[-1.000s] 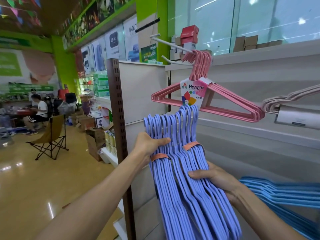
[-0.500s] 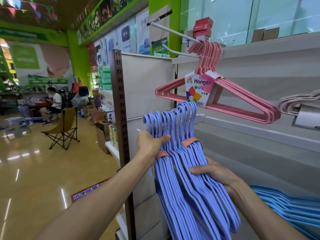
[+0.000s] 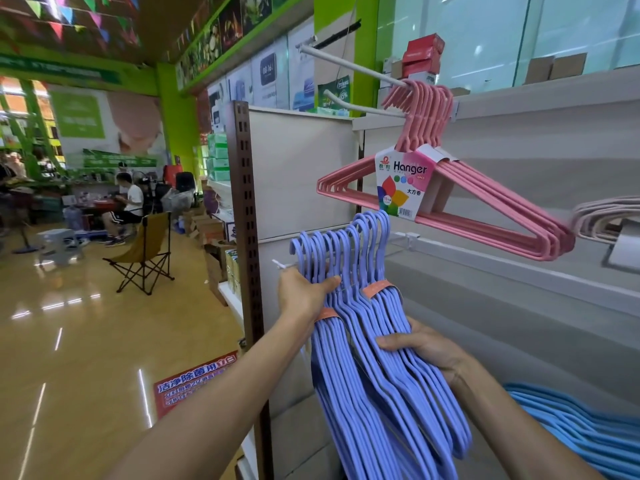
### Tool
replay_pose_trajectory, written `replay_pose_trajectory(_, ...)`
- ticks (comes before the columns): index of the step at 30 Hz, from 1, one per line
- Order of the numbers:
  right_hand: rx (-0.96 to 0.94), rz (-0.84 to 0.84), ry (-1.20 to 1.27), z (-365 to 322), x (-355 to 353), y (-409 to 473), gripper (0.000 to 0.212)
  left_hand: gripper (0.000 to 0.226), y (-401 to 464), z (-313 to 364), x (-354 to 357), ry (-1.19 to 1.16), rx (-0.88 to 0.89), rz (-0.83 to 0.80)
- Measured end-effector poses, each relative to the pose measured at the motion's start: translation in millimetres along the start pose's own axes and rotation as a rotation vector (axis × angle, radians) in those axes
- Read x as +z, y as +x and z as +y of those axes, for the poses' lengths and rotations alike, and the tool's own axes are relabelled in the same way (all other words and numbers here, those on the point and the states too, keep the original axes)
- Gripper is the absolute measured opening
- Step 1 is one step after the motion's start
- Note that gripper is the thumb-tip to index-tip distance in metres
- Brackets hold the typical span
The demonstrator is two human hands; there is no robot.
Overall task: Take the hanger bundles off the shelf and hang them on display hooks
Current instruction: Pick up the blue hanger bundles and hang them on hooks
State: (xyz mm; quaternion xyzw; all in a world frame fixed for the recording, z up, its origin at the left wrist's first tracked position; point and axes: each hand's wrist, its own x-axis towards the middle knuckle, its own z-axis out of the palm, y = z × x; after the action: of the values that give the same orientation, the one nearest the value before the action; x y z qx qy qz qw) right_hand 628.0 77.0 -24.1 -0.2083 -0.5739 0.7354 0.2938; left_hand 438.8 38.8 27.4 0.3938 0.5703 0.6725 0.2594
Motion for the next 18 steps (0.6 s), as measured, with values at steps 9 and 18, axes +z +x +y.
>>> replay_pose_trajectory(9,0.057,-0.017,0.032,24.2,-15.1,10.5,0.085,0.035,-4.8,-16.9,-0.9,0.207,0.184,-0.017)
replay_pose_trajectory(18,0.099,-0.018,0.010,26.8,-20.4,6.4,0.070,0.044,-11.7,-27.2,-3.2,0.225,0.323,-0.074)
